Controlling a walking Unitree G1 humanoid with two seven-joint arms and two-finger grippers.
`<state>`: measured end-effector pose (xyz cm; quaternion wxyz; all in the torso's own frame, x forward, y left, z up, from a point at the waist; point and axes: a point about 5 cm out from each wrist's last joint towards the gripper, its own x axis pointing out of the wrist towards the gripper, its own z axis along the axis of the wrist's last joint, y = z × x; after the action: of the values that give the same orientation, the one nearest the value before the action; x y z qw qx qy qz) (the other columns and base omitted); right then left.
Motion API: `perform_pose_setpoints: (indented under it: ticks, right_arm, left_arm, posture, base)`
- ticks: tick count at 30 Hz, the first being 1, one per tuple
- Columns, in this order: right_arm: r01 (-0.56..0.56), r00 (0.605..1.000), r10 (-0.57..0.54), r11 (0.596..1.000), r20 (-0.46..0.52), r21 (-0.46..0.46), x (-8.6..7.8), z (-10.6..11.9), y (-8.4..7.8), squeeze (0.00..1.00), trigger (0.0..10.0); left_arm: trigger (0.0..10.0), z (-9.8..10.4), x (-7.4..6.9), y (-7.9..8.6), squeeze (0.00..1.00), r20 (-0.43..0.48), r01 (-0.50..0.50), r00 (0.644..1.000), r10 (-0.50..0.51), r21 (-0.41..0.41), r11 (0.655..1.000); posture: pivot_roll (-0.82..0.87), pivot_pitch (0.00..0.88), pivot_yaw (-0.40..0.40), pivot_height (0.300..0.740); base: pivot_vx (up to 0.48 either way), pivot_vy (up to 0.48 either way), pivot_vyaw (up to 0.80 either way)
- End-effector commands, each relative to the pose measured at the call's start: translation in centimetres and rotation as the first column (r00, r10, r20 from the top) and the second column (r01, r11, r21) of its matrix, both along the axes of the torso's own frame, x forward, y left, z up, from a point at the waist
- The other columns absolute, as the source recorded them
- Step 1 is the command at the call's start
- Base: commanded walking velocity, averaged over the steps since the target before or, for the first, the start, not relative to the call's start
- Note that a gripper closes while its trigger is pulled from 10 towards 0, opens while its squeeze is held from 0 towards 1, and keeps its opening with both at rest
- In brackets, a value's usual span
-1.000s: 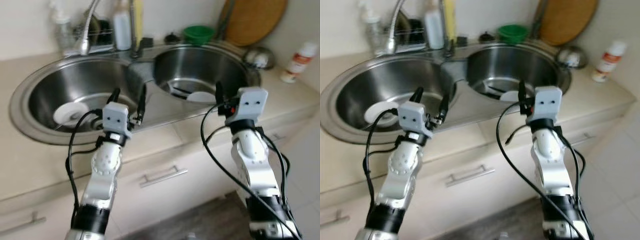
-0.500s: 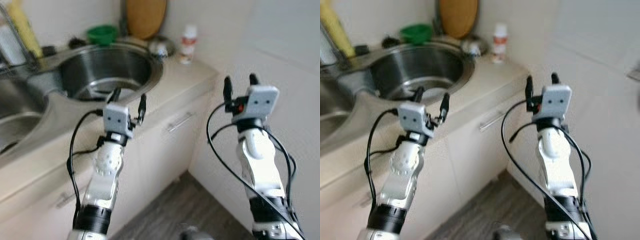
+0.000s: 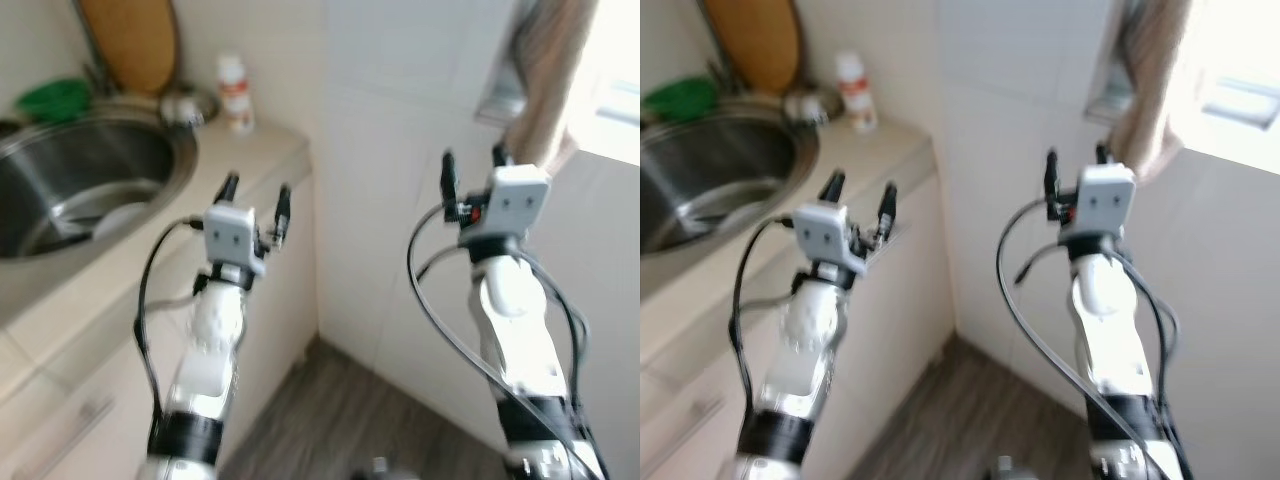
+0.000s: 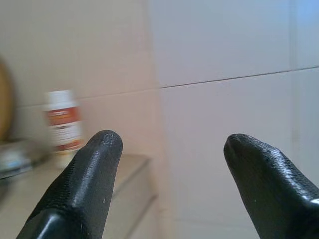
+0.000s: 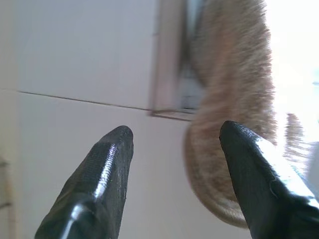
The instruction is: Kitchen organization
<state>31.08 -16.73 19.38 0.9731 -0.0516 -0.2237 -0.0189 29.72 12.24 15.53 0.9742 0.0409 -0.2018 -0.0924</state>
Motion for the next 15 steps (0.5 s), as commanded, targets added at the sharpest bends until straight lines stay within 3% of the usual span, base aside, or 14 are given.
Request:
perform_pose_setpoints:
  ticks: [1, 15]
  right_arm:
    - [-0.005, 1.000, 0.005, 1.000, 0.026, 0.001, 0.00, 0.55, 0.23, 0.00, 10.0]
    - [-0.014, 0.999, 0.014, 1.000, 0.030, -0.007, -0.06, 0.48, 0.50, 0.00, 10.0]
  left_arm:
    - [10.0, 0.03, 0.02, 0.01, 0.00, -0.003, 0.006, 1.000, -0.006, 0.002, 1.000]
    - [10.0, -0.09, -0.01, -0.14, 0.00, -0.010, 0.020, 1.000, -0.020, -0.005, 1.000]
  posture:
    - [-0.09, 0.000, 0.026, 0.740]
    - [-0.09, 0.000, 0.026, 0.740]
  base:
    - [0.000, 0.000, -0.80]
    - [0.000, 0.480, -0.80]
